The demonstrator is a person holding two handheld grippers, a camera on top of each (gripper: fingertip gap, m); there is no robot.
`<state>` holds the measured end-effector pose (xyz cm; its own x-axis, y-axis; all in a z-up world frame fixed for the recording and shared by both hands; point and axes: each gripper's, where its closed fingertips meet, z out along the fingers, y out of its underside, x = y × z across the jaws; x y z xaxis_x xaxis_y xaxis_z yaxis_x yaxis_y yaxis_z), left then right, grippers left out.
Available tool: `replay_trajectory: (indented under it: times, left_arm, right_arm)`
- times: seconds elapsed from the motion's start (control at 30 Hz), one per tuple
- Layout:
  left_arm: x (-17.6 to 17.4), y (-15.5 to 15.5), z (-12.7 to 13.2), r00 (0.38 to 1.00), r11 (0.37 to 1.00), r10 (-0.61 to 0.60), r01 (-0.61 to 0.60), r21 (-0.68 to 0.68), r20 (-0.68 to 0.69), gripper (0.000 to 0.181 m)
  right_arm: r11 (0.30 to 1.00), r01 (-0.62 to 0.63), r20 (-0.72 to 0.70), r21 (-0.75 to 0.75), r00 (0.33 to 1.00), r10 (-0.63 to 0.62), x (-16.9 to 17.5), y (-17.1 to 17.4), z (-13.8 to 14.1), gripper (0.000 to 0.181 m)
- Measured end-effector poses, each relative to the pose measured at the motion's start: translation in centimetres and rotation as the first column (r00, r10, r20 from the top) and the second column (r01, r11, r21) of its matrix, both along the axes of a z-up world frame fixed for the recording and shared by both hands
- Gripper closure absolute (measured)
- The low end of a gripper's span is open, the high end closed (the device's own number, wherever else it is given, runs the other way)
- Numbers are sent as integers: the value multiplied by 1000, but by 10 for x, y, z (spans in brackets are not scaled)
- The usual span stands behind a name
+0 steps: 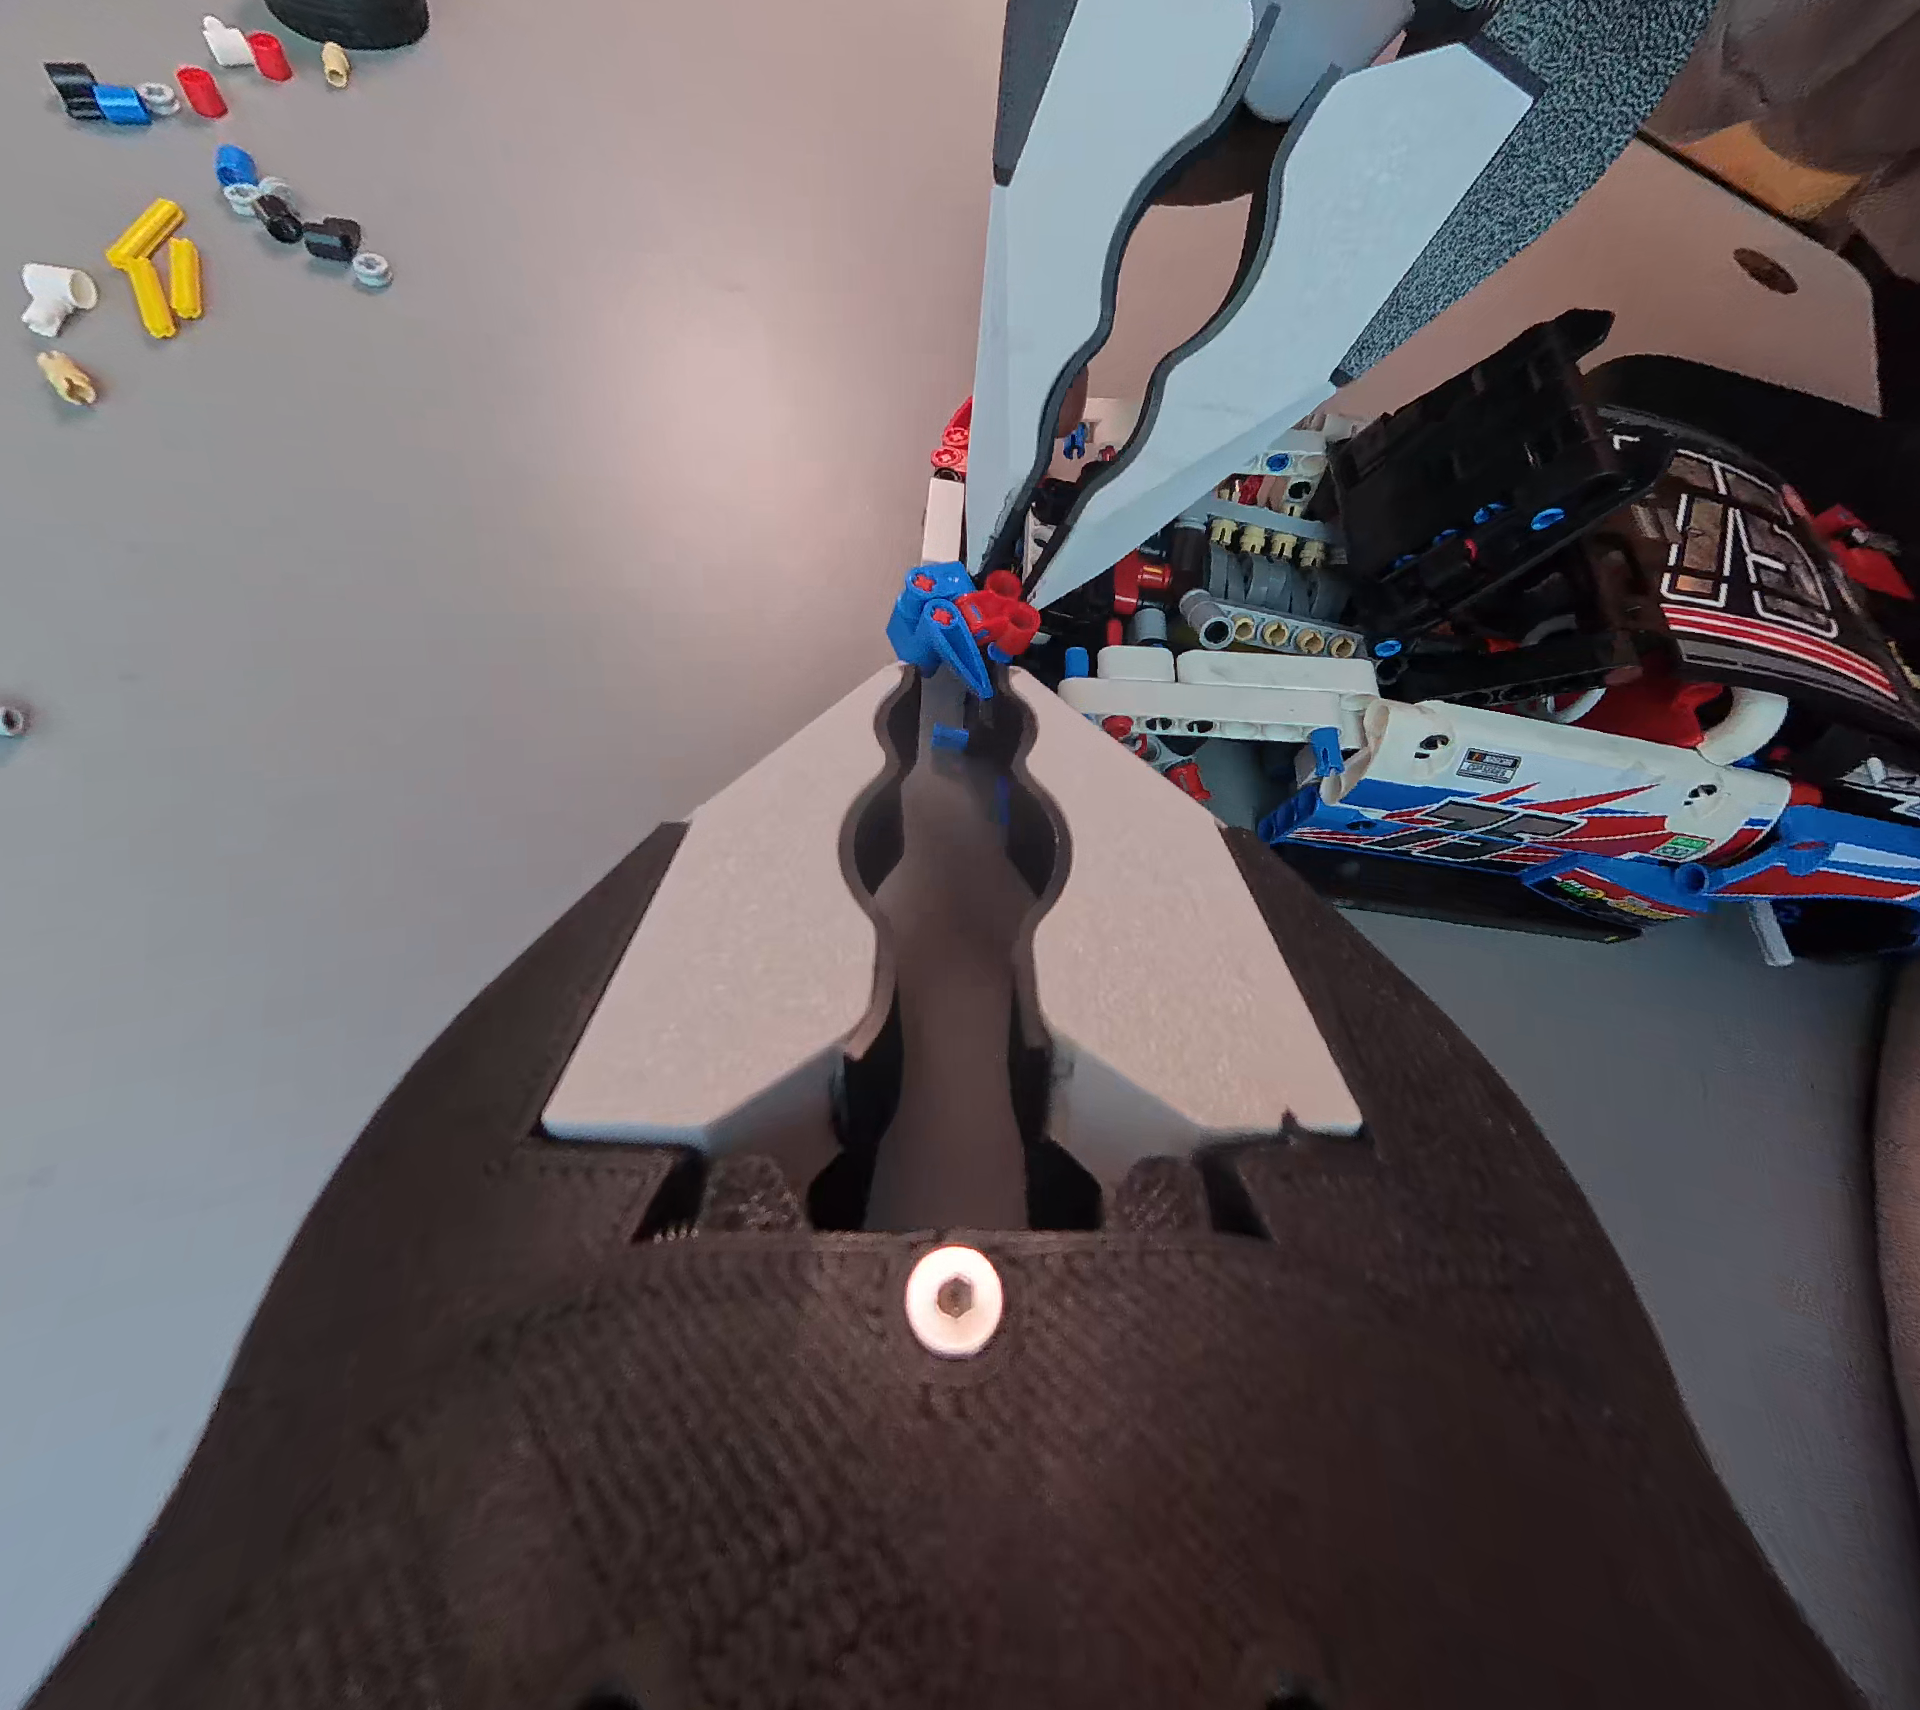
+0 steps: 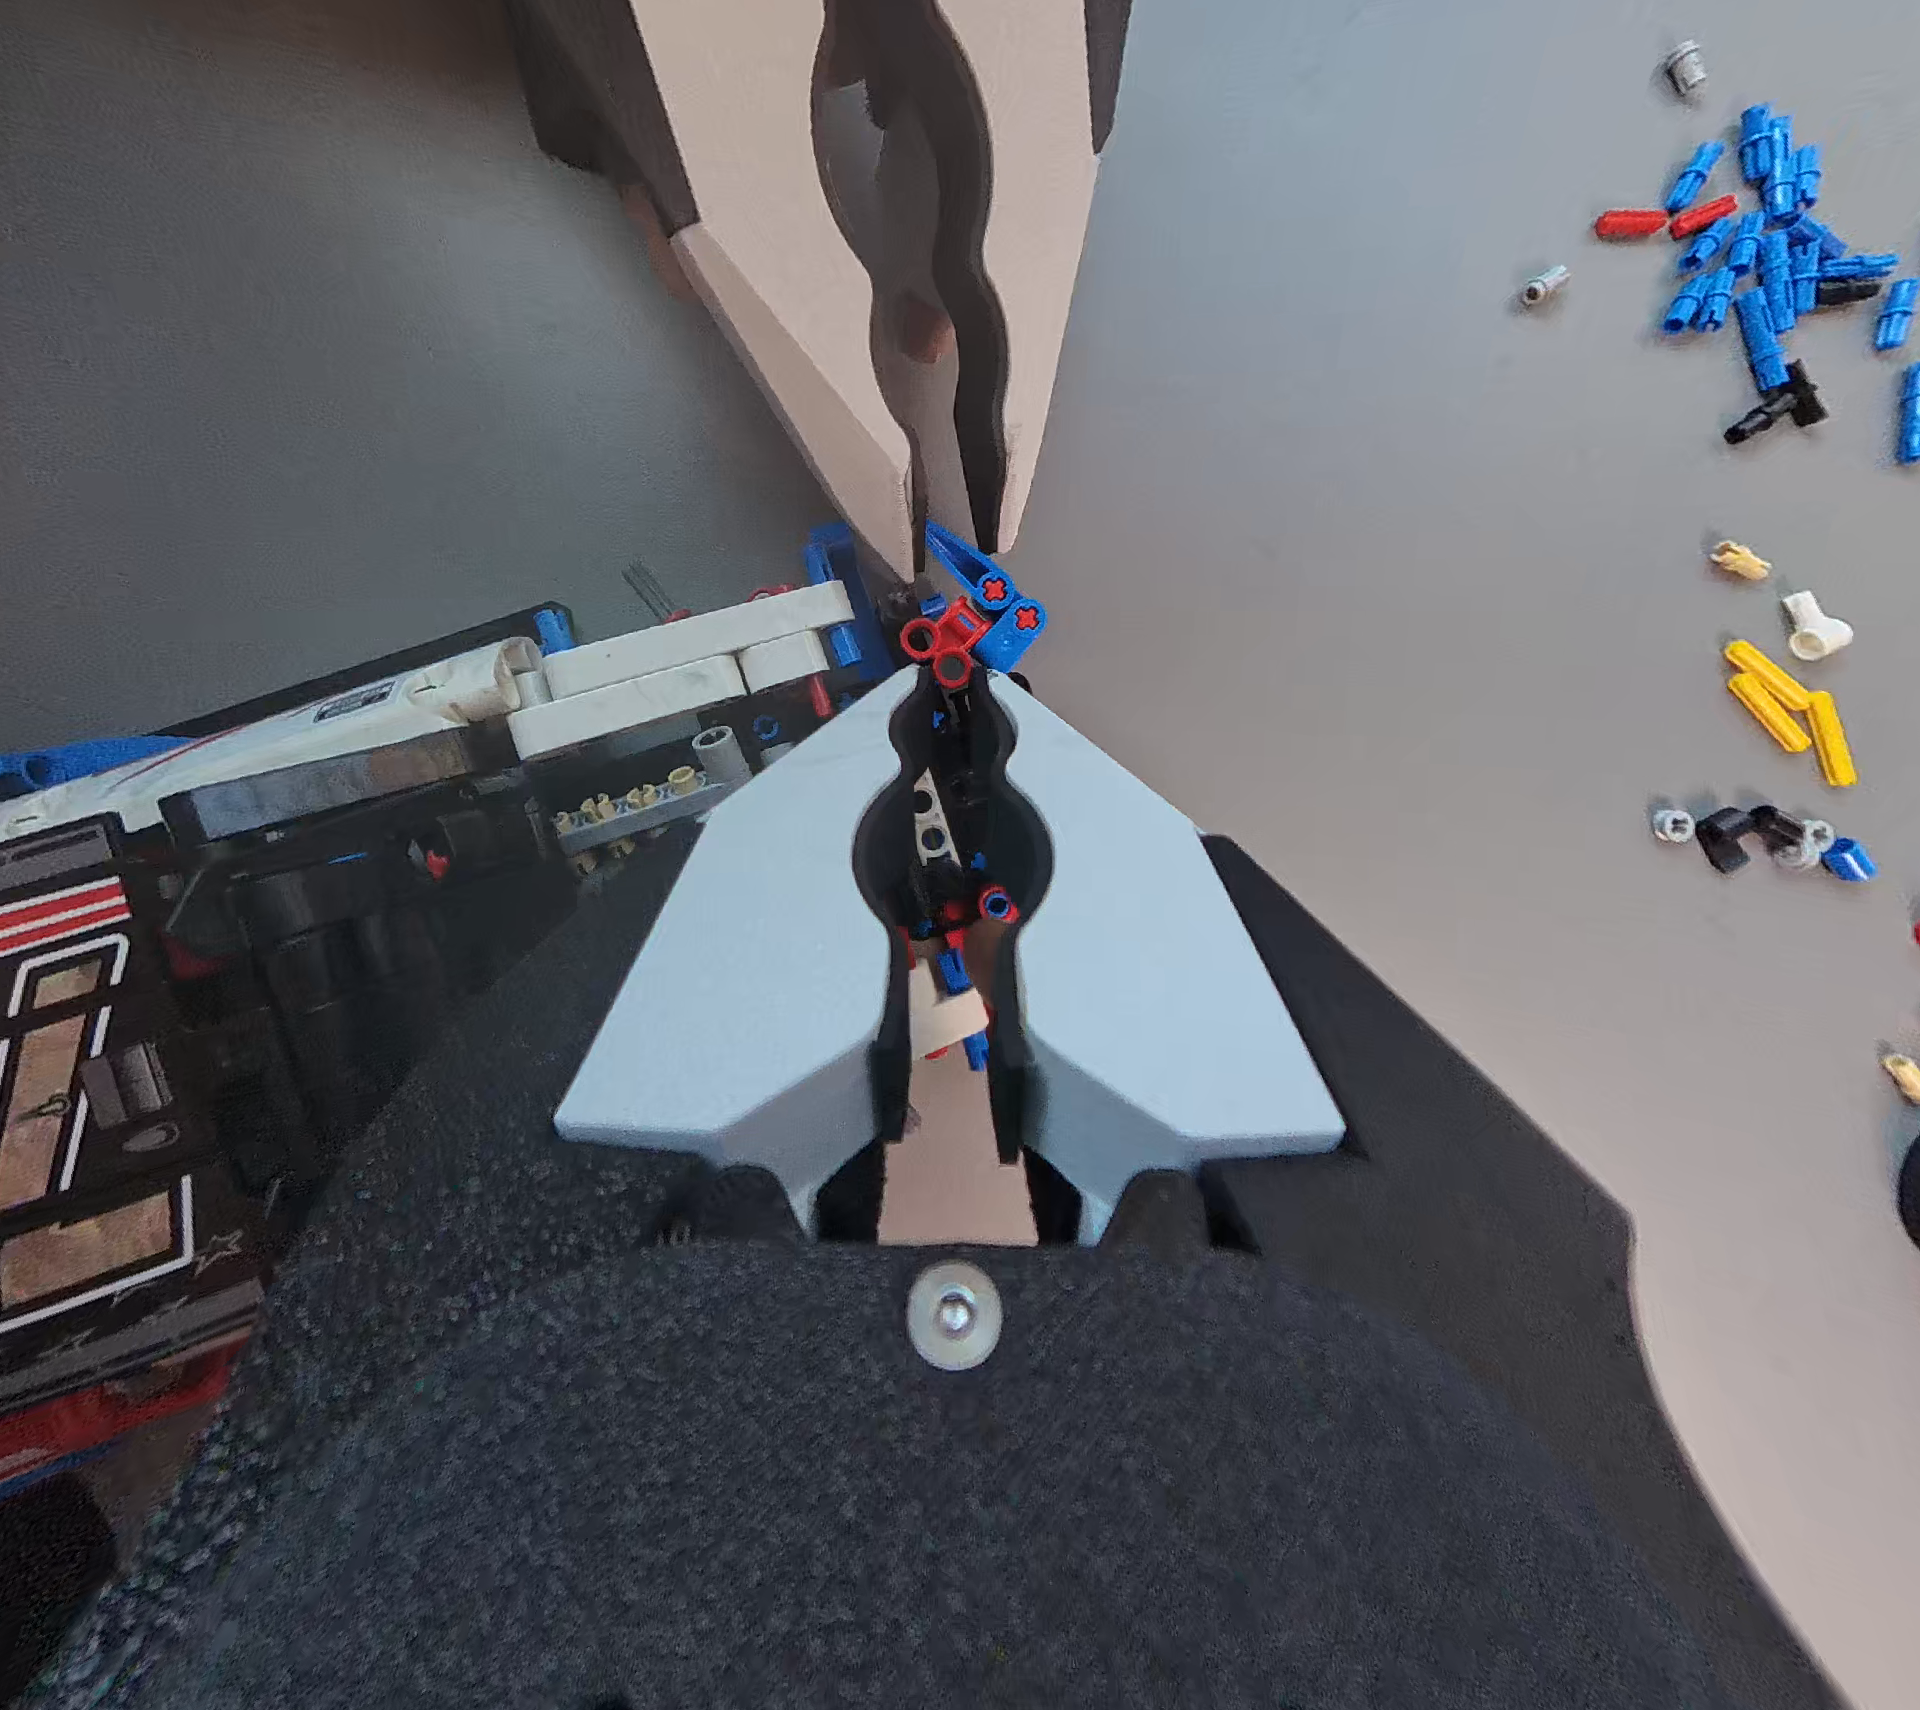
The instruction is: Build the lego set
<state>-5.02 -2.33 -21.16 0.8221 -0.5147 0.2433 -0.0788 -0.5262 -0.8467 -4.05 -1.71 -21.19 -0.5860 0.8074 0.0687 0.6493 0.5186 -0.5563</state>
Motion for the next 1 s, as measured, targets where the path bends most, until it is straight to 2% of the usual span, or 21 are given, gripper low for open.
replay_trajectory:
  times: [0.2, 0.33, 0.7, 0.83, 1.0]
  left_arm:
    - [-3, -2, 5, 994, 999, -18, 23, -48, 110, 170]
    - [-10, 1, 3, 994, 997, -34, 41, -70, 104, 167]
    - [5, 2, -4, 954, 953, -265, 282, -115, 141, 155]
    - [8, 2, -4, 943, 943, -285, 308, -127, 173, 161]
    - [8, 2, -4, 940, 944, -253, 292, -154, 229, 162]
  right_arm:
    - [996, -84, 36, 24, 996, 83, 0, 0, -2, 178]
    - [992, -125, 65, 32, 990, 123, 1, -4, -5, 178]
    - [990, -140, 100, 15, 985, 138, 3, -4, -6, 178]
    - [991, -135, 124, 3, 983, 134, 4, -3, -7, 178]
    - [991, -134, 154, 16, 980, 130, 4, -3, -7, 178]
